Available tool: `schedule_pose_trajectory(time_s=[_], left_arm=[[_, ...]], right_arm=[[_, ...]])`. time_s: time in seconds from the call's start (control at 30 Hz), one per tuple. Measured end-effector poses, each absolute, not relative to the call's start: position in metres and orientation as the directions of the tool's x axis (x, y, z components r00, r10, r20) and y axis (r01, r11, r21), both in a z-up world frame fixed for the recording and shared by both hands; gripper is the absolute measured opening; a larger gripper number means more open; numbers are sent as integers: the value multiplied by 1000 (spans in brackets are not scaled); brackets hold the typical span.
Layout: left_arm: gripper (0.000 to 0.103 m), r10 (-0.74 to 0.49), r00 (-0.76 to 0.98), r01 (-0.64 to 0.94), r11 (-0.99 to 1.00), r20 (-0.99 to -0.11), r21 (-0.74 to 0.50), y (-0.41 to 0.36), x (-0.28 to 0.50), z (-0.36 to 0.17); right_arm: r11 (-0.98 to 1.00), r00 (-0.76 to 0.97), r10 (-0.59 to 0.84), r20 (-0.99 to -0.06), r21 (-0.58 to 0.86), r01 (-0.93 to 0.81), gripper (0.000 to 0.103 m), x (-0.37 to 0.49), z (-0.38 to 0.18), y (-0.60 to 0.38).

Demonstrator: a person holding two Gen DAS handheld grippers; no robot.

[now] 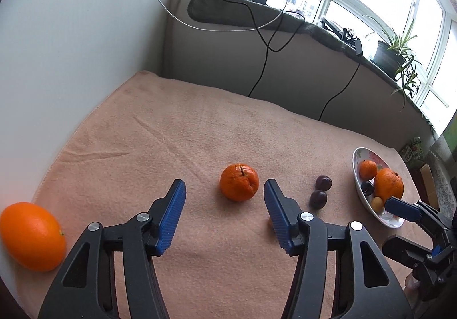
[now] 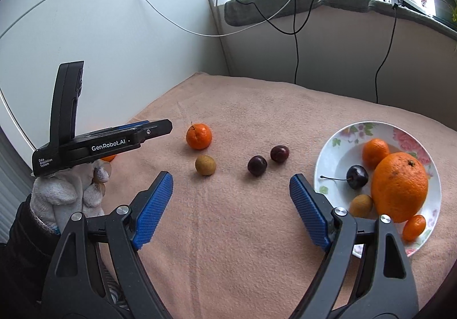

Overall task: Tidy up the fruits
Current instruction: 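Move both tools back toward the remaining fruit on the towel, then grasp a mandarin with the left tool while the right tool grasps the brown kiwi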

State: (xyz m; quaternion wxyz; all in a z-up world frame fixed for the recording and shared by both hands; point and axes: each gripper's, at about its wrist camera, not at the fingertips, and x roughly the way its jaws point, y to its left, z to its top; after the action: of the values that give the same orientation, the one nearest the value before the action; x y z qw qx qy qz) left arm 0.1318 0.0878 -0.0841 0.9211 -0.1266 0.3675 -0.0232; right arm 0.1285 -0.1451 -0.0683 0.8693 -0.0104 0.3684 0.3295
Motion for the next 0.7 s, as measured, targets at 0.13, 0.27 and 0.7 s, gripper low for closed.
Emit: schedule_pose_trajectory(time_s=[0.13, 0.27, 0.7], left_arm=[[52, -159, 715, -33, 965, -681, -260, 90, 136, -92], [50, -187, 701, -15, 961, -688, -276, 89, 144, -97], [50, -230, 650, 18, 957, -724, -288, 82, 172, -116]], right_arm=[[761, 475, 569, -671, 213, -612, 78, 135, -77, -121], [751, 441, 567, -696, 216, -624, 68, 145, -88, -103], [748, 383, 542, -748, 222, -625, 53, 170, -118, -77]])
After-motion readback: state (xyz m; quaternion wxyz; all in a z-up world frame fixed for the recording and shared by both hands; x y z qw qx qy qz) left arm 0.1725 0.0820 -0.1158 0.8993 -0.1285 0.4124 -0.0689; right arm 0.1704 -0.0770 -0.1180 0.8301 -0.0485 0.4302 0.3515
